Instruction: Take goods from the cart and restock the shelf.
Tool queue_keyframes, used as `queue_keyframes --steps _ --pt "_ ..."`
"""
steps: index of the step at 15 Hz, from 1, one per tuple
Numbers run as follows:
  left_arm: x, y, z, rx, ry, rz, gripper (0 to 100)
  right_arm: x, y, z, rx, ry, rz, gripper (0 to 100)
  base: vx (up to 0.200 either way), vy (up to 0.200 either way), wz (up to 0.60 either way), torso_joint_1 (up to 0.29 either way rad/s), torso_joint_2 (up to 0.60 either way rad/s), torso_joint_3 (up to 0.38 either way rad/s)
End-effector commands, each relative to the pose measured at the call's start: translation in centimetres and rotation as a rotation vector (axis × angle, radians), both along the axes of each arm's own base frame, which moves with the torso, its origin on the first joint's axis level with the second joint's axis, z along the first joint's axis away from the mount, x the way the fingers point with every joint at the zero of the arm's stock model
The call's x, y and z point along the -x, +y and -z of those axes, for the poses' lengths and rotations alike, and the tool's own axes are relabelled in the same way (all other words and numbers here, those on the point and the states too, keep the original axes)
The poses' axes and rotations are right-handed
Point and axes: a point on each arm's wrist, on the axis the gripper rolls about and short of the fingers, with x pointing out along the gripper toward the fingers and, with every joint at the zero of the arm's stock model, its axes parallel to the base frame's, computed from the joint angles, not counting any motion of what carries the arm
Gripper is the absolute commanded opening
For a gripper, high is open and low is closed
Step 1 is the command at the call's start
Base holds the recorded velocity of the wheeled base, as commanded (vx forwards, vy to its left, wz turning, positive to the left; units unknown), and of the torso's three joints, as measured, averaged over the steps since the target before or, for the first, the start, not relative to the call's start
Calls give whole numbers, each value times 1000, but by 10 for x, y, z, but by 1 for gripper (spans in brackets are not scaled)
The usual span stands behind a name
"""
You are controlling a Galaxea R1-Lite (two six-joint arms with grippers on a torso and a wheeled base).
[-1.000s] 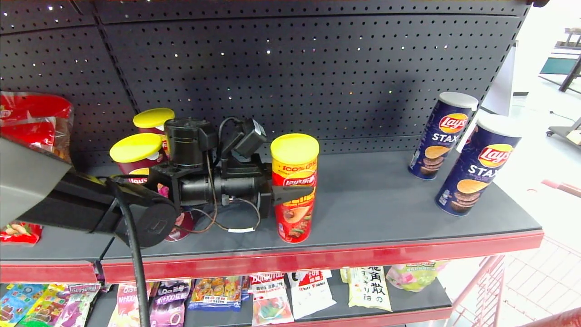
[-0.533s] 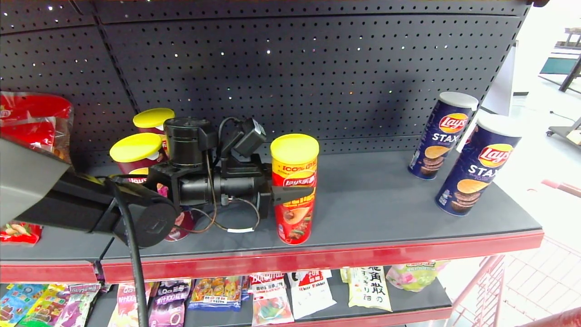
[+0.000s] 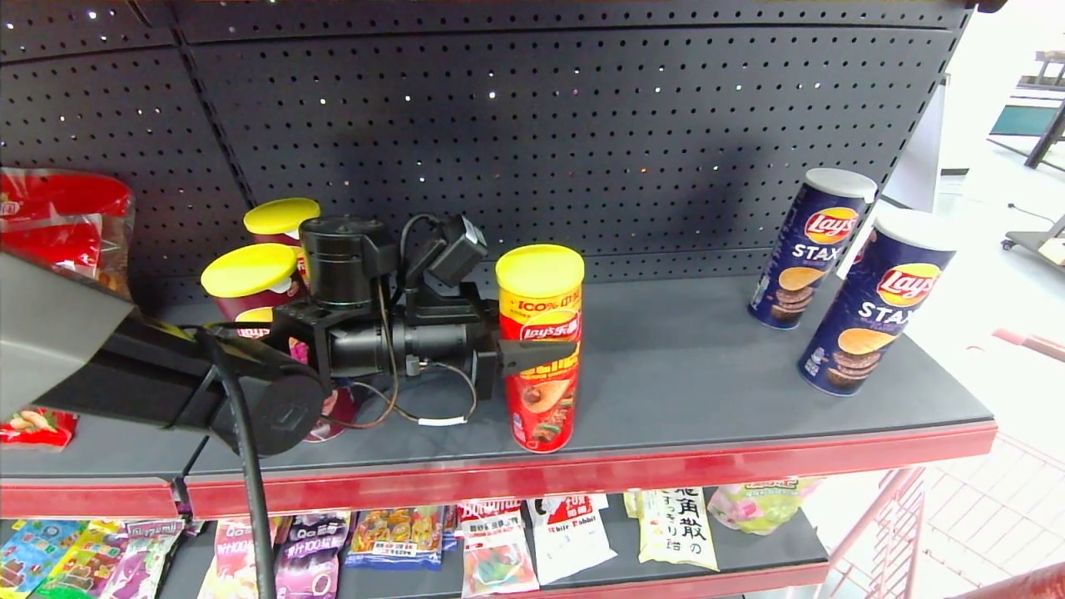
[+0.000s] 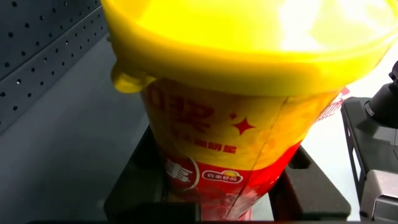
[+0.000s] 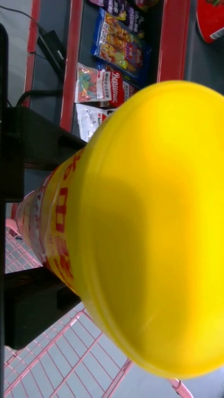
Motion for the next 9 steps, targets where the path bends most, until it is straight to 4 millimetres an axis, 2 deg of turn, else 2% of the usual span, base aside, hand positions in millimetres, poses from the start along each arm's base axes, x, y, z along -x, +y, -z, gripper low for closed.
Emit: queue_keyframes --steps 1,9 --pt "-2 -1 4 -5 5 0 0 0 0 0 0 -1 -1 0 0 0 0 0 0 0" --pt "-1 0 6 -12 15 -13 0 0 0 0 1 1 -1 0 0 0 0 0 0 0"
